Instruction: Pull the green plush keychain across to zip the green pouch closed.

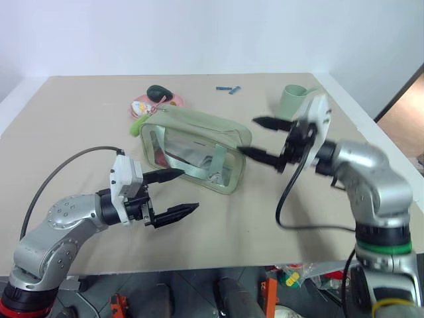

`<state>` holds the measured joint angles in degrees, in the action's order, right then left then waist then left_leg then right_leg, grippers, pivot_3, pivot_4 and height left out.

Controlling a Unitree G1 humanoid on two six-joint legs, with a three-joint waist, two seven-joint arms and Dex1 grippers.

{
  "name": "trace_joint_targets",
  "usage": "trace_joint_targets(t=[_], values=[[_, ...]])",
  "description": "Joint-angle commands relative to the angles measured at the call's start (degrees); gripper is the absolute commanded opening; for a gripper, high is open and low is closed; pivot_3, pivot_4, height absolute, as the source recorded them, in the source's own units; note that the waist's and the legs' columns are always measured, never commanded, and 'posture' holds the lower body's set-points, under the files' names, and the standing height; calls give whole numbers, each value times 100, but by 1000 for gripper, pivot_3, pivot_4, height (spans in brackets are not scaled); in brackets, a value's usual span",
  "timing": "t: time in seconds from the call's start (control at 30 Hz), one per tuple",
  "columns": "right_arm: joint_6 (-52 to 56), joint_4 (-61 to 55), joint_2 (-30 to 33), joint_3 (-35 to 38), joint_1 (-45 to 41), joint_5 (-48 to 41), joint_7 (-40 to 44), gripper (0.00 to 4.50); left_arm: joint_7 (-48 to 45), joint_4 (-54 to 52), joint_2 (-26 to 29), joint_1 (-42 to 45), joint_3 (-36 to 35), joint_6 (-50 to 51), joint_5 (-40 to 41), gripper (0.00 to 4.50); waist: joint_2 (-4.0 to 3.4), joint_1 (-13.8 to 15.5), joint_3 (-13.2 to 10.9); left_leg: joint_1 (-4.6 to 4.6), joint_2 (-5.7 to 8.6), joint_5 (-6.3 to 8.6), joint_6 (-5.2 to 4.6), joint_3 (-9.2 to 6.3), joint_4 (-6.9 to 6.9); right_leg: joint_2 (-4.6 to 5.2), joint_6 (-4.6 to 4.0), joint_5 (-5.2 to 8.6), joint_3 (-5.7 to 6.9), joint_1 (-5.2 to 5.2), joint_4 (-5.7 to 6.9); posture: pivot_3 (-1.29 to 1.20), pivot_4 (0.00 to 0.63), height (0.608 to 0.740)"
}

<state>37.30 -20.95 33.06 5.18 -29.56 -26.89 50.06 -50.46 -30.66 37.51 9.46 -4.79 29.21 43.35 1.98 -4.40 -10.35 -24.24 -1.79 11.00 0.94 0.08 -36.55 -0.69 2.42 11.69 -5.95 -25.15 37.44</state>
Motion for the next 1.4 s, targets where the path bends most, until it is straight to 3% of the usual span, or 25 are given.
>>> trace_joint_targets(t=[0.03,0.33,0.37,0.4,0.67,0.77,0.97,1.1,1.2,1.4], values=[[102,-624,-22,45,133,-146,-372,4431,-112,-35,75,63,-62,-52,25,4500,0,-5,0,3,0,0,0,2,-5,0,1,-2,-2,2,0,0,150,740],[-299,15,-272,-344,138,207,-746,4431,-95,85,-49,265,60,-90,-116,4500,2,-5,1,6,3,-27,3,2,-11,0,-1,-7,-7,10,-3,0,150,740],[-339,77,-312,-400,141,238,-767,3899,-93,90,-58,273,72,-92,-129,4500,2,-5,1,6,3,-27,3,3,-10,1,-1,-8,-7,10,-3,0,150,740],[-376,119,-346,-444,140,259,-786,3705,-89,90,-65,277,77,-89,-136,4500,2,-5,1,6,4,-27,3,2,-9,0,1,-9,-7,10,-2,0,150,740],[-480,161,-434,-505,124,234,-826,855,-24,52,-75,224,59,-37,-150,4500,2,-3,1,2,4,-25,4,-3,8,0,0,-8,-4,5,-3,0,150,740],[-623,160,-343,-458,108,159,-601,50,-13,49,-67,177,73,-51,-163,4500,2,-2,1,2,4,-25,4,-4,7,0,0,-8,-3,6,-3,0,150,740],[-1846,1348,638,-541,-389,287,1387,50,25,87,-114,224,126,-60,-185,4500,1,1,0,2,7,-25,4,1,-1,2,4,-10,-6,10,-7,0,150,740],[-2847,3102,974,-622,-1185,519,2498,50,46,93,-152,246,183,-78,-210,4500,2,-3,0,8,6,-25,4,3,-4,1,5,-12,-8,13,-9,0,150,740],[-3743,4533,1042,-767,-1791,828,3237,50,102,25,-187,193,201,-99,-226,4500,2,-3,-1,11,7,-26,3,2,1,0,5,-12,-7,14,-8,0,150,740],[-5125,6156,866,-925,-2530,1223,4075,50,324,-39,-248,96,65,-36,-176,4500,-1,-5,-3,11,7,-24,2,2,9,0,3,-11,-9,14,-9,0,150,740]])
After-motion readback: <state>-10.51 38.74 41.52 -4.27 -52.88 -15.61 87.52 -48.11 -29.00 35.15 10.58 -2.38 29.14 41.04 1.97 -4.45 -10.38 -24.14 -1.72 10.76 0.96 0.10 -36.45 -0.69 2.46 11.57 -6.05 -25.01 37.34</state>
